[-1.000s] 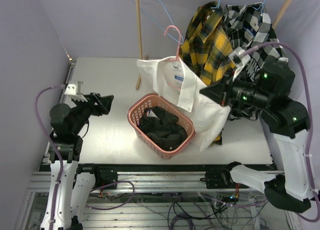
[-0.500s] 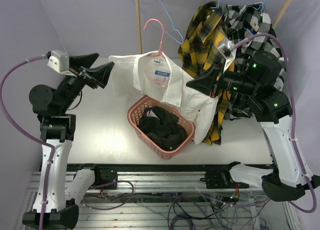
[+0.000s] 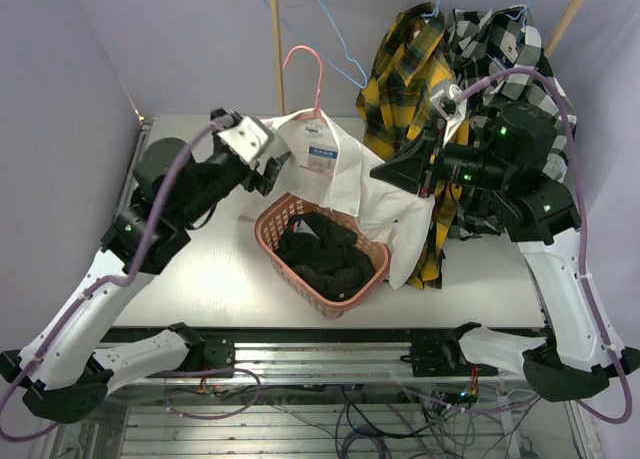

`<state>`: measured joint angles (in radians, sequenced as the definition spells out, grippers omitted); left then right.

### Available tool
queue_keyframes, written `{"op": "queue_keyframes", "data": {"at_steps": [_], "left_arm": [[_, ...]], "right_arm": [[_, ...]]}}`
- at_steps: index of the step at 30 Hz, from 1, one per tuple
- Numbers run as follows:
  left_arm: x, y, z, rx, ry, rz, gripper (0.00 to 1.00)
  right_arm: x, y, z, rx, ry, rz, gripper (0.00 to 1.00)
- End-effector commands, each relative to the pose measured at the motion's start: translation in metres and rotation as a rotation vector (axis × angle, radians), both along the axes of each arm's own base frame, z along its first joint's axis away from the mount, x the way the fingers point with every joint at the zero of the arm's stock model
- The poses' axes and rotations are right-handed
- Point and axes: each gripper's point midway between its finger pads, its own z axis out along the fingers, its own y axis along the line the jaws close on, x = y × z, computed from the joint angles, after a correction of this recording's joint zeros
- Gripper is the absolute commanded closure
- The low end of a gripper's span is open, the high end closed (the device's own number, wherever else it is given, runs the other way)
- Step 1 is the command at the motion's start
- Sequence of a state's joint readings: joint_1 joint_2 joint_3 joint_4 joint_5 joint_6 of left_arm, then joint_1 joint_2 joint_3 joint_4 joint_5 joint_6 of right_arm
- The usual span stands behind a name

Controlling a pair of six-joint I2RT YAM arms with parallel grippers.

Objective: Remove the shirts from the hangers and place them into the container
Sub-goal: Pick up the hanger from the clothesline.

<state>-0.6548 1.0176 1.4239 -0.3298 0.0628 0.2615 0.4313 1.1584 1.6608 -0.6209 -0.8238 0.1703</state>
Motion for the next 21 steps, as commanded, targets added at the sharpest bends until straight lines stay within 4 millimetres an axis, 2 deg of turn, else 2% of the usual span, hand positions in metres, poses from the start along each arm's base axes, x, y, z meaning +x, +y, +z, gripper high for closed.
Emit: {"op": "queue_keyframes", "data": {"at_steps": [1,9,17,20,21], "left_arm": [[0.015,0.031,-0.027,0.19,-0.052,0.233,0.16],[0.016,0.038,-0.035,0.196,-0.117,0.283,0.15],[0.017,0.035,-0.045,0.199,-0.144,0.283,0.18],[0.016,0.031,-0.048,0.198,-0.145,0.261,0.27],[0.016,0.03,-0.048,0.198,-0.145,0.254,0.34]], "right_arm": [[-0.014,0.001,0.008,0.027,-0.024,0.056,1.0],[-0.038,0.002,-0.005,0.023,0.013,0.165,1.0],[-0.069,0.002,-0.003,0.067,0.035,0.298,1.0],[-0.074,0.002,-0.003,0.079,0.043,0.33,1.0],[-0.074,0.002,-0.003,0.082,0.044,0.333,1.0]]}}
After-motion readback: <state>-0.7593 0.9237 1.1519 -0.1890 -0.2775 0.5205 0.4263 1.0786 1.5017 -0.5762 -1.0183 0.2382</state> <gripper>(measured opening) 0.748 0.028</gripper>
